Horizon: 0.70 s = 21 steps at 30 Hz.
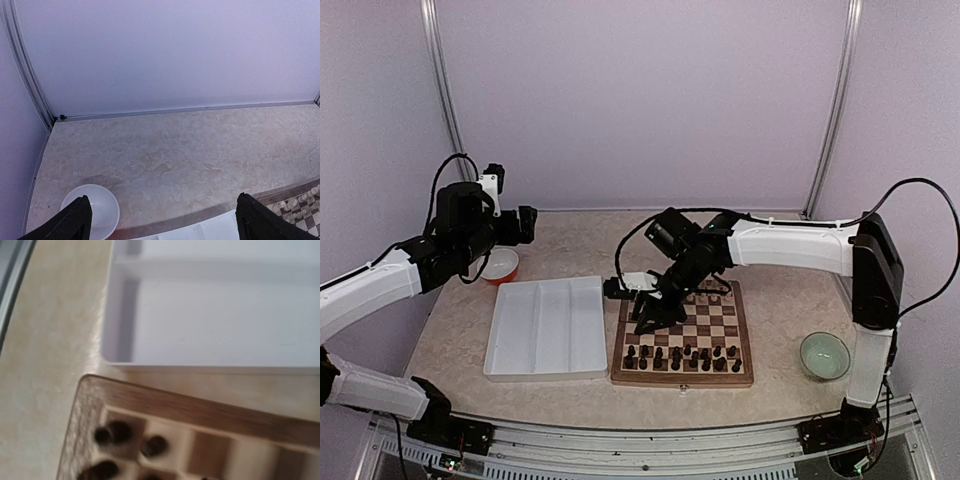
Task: Set up the chess pieces on the board
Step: Reset both arms
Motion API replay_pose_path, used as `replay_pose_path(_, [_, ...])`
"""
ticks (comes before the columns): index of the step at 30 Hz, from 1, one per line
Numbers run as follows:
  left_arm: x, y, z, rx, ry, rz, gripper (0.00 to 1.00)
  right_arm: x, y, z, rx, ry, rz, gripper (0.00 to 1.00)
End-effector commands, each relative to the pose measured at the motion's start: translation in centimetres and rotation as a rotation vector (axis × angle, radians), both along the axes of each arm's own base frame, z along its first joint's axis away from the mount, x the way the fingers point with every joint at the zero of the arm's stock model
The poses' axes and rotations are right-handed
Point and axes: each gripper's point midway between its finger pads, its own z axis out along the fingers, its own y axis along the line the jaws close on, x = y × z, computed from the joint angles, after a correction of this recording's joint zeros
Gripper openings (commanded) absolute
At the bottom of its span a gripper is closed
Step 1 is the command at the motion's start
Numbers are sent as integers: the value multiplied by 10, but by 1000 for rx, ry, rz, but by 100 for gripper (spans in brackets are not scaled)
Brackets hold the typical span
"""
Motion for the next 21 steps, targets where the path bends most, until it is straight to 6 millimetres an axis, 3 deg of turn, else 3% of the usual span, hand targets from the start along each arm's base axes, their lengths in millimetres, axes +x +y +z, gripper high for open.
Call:
replay_pose_path(1, [6, 13, 9, -156, 18, 46, 99, 29, -31, 71, 90, -114, -92, 36])
replay_pose_path(3, [7, 17, 8, -174, 28, 65, 99, 45, -50, 86, 111, -158, -159, 38])
replay_pose_path(6, [6, 6, 11, -173, 40, 14, 99, 75, -85, 114, 169, -231, -294, 46])
replay_pose_path(9, [1, -9, 20, -132, 3, -39, 99, 113, -133, 143, 272, -293, -487, 65])
replay_pose_path(10, [-1, -11, 24, -123, -13, -39, 99, 133, -163, 151, 301, -311, -606, 73])
replay_pose_path(11, [-3, -14, 29, -119, -23, -46, 99, 148, -186, 162, 334, -346, -700, 94])
replay_pose_path(14, [-7, -20, 41, -112, -39, -72, 99, 192, -274, 195, 391, -512, -1118, 99])
replay_pose_path(17, [-13, -20, 49, -78, -58, -65, 99, 198, -326, 216, 449, -575, -1303, 99])
replay_pose_path(21, [-23, -28, 53, -51, -71, -90, 99, 186, -337, 214, 461, -558, -1356, 99])
